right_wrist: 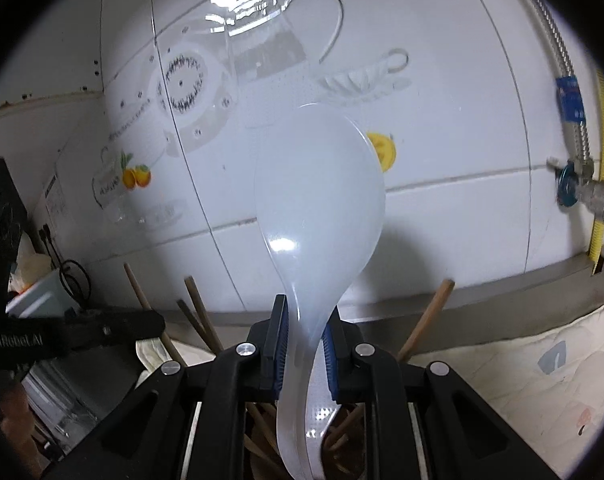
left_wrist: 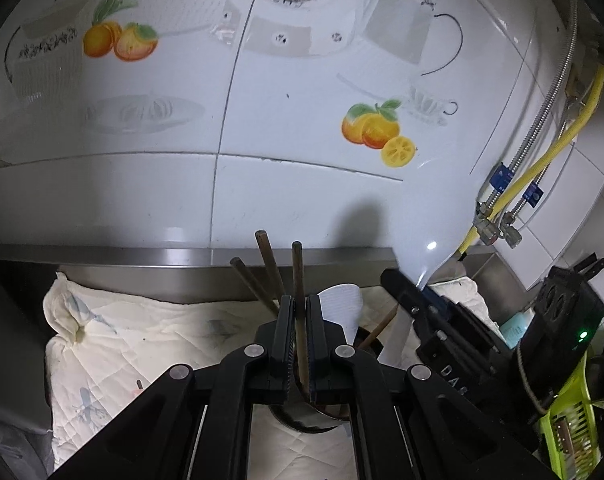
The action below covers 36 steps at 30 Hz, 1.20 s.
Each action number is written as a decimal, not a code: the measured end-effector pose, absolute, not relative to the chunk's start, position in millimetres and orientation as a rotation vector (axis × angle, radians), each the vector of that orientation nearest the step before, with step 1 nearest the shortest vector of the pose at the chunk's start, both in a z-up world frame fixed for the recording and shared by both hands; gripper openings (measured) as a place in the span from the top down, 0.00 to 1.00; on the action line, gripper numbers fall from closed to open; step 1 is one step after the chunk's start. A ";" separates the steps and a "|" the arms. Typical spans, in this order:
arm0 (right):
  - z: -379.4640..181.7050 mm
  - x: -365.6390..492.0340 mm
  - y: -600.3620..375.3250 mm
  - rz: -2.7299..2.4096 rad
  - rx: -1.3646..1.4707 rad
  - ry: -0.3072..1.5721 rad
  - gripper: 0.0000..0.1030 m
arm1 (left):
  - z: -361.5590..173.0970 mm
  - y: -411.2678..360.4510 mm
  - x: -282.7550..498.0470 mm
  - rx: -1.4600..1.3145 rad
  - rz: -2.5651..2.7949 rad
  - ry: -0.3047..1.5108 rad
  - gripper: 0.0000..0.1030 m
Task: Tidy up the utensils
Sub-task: 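Lower the chopstick and ladle into the black pot and open both tools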
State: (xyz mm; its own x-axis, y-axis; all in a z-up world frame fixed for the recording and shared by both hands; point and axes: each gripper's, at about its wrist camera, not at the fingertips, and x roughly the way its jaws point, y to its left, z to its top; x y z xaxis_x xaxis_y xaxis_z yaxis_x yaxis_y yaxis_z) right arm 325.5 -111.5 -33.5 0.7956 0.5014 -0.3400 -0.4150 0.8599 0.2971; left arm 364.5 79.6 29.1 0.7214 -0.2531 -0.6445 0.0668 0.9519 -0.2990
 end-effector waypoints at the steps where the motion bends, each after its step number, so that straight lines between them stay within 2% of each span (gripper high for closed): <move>1: -36.9 325.6 -111.8 0.494 0.209 0.431 0.82 | 27.7 79.4 365.9 -0.266 -0.179 0.752 0.95; 15: -56.7 319.4 -117.6 0.480 0.134 0.556 0.81 | 25.3 70.1 370.0 -0.252 -0.168 0.753 0.93; 18: -55.5 319.2 -121.6 0.469 0.132 0.578 0.73 | 25.6 69.0 369.2 -0.255 -0.164 0.755 0.93; 20: -54.3 315.8 -126.4 0.464 0.139 0.582 0.61 | 26.1 68.2 368.6 -0.258 -0.164 0.757 0.93; 21: -53.2 313.8 -128.2 0.465 0.140 0.581 0.59 | 26.8 67.5 367.8 -0.257 -0.163 0.756 0.93; 36: -31.6 264.0 -161.9 0.458 0.187 0.619 0.59 | 35.5 59.6 344.8 -0.239 -0.133 0.760 0.92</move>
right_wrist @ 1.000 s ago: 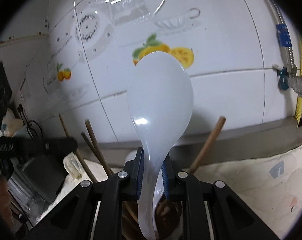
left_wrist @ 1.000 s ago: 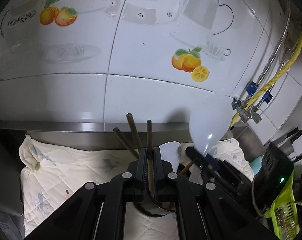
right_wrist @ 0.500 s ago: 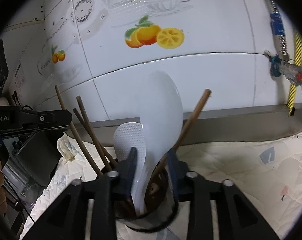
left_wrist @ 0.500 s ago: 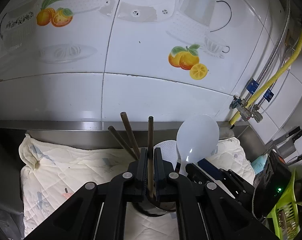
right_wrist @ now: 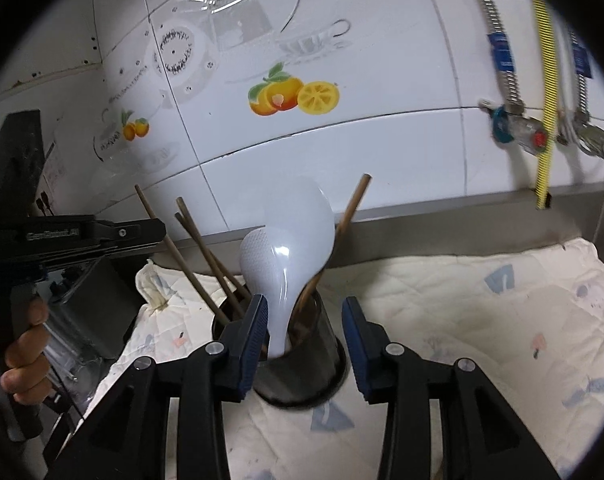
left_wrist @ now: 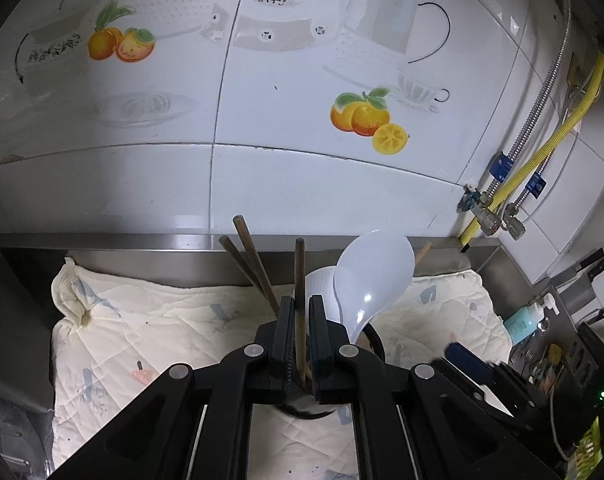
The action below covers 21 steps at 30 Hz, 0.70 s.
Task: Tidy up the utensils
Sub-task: 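Lower the chopstick and ladle into the black pot and open both tools, then move both tools back over the remaining chopsticks on the cloth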
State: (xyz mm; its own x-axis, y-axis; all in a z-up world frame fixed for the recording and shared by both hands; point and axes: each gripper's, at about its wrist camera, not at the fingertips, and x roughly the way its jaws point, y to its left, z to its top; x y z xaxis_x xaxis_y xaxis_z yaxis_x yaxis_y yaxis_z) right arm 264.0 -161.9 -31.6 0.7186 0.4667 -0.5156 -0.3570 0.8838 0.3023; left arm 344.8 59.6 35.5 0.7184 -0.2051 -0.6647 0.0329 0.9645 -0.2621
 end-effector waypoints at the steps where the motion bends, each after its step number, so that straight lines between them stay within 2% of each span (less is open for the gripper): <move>1: -30.8 258.8 -165.3 0.456 0.188 0.620 0.59 | 36.2 58.8 342.6 -0.238 -0.133 0.759 0.90; 3: -29.7 249.6 -170.7 0.442 0.178 0.624 0.59 | 38.5 56.6 335.7 -0.231 -0.127 0.751 0.77; 5: -29.4 239.9 -177.9 0.436 0.180 0.630 0.58 | 41.5 53.7 326.9 -0.222 -0.121 0.730 0.47; 6: -29.8 235.8 -181.4 0.429 0.180 0.632 0.58 | 43.5 52.1 322.7 -0.211 -0.113 0.719 0.44; 16: -36.2 199.3 -219.1 0.344 0.194 0.675 0.58 | 48.2 36.2 285.7 -0.193 -0.137 0.716 0.44; 21: -51.1 182.4 -236.4 0.290 0.168 0.749 0.58 | 32.1 20.7 266.7 -0.195 -0.170 0.760 0.44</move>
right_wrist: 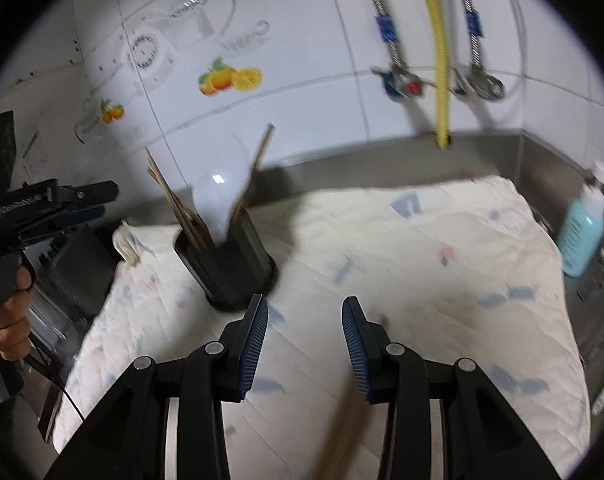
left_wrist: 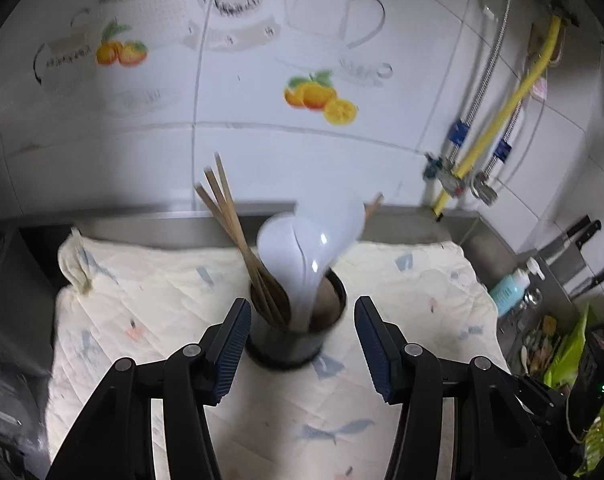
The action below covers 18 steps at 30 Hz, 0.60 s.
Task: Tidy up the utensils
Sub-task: 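Move both tools back over the remaining chopsticks on the cloth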
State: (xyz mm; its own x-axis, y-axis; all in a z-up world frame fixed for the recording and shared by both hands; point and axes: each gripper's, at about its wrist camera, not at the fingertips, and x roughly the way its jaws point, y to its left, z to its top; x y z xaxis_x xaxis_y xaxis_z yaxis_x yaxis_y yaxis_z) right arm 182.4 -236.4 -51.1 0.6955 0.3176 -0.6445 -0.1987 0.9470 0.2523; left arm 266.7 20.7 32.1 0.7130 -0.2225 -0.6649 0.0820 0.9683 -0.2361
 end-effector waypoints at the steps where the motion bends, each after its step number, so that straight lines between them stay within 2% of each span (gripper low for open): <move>1: -55.7 179.4 -239.8 0.282 0.167 0.765 0.58 | 27.9 17.3 264.6 -0.198 -0.173 0.770 0.44; 7: -89.6 165.2 -259.2 0.231 0.197 0.875 0.59 | 1.7 -2.7 249.5 -0.191 -0.209 0.825 0.44; 9: -100.6 161.8 -263.1 0.215 0.211 0.906 0.64 | -8.2 -10.4 244.6 -0.180 -0.227 0.843 0.44; 10: -106.5 160.8 -264.6 0.209 0.219 0.924 0.72 | -12.6 -13.4 242.9 -0.176 -0.232 0.851 0.44; 11: -110.0 159.6 -266.3 0.205 0.224 0.933 0.75 | -17.7 -16.8 241.3 -0.172 -0.234 0.863 0.44; 18: -124.6 165.5 -264.0 0.187 0.243 0.963 0.79 | -46.9 -30.1 236.5 -0.173 -0.257 0.931 0.44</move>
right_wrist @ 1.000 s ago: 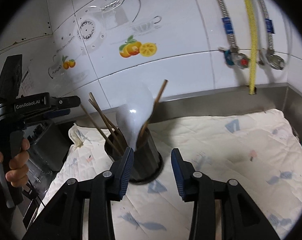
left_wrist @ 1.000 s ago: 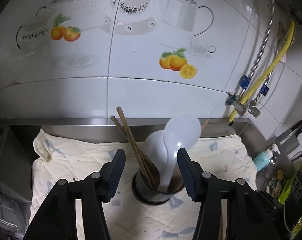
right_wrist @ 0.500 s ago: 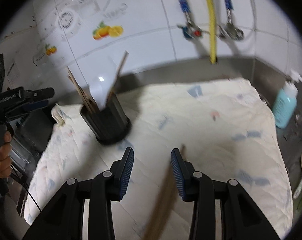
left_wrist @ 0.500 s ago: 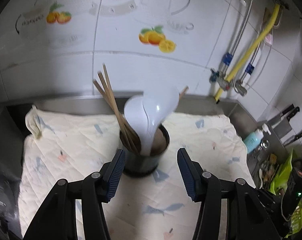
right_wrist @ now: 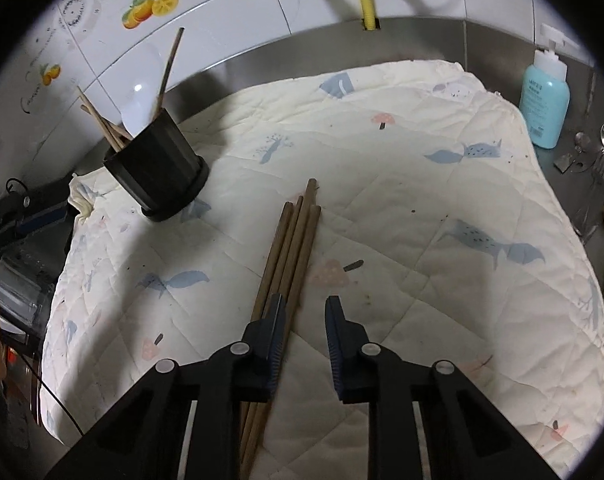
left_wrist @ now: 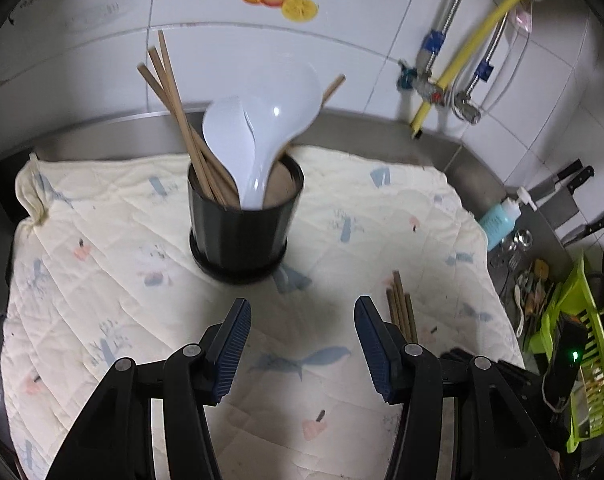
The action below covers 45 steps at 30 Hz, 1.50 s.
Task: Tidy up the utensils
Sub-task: 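Move both tools back over the remaining chopsticks on the cloth, then grasp one wooden chopstick with the right tool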
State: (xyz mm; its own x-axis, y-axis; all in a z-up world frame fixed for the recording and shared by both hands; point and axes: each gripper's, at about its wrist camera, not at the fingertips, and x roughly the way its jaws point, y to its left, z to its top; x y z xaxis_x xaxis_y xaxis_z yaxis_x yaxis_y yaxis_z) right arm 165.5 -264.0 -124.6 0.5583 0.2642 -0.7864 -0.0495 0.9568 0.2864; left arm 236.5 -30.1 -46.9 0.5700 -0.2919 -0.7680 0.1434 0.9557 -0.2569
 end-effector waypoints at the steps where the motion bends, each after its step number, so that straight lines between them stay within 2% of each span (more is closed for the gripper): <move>1: -126.1 167.6 -263.0 0.189 0.249 0.964 0.79 | -50.7 -32.2 235.6 -0.168 -0.260 0.939 0.44; 11: -142.3 199.9 -253.9 0.157 0.244 0.997 0.86 | -67.4 -33.8 240.0 -0.161 -0.273 0.983 0.44; 28: -149.6 221.0 -238.1 0.103 0.108 1.057 0.88 | -80.4 -38.6 256.6 -0.173 -0.316 1.029 0.45; 40: -143.3 207.3 -249.9 0.086 0.115 1.041 0.90 | -97.6 -80.6 265.0 -0.139 -0.407 1.080 0.60; 45: -139.3 195.4 -265.0 0.066 0.131 1.035 0.90 | -112.4 -108.7 273.1 -0.141 -0.459 1.121 0.62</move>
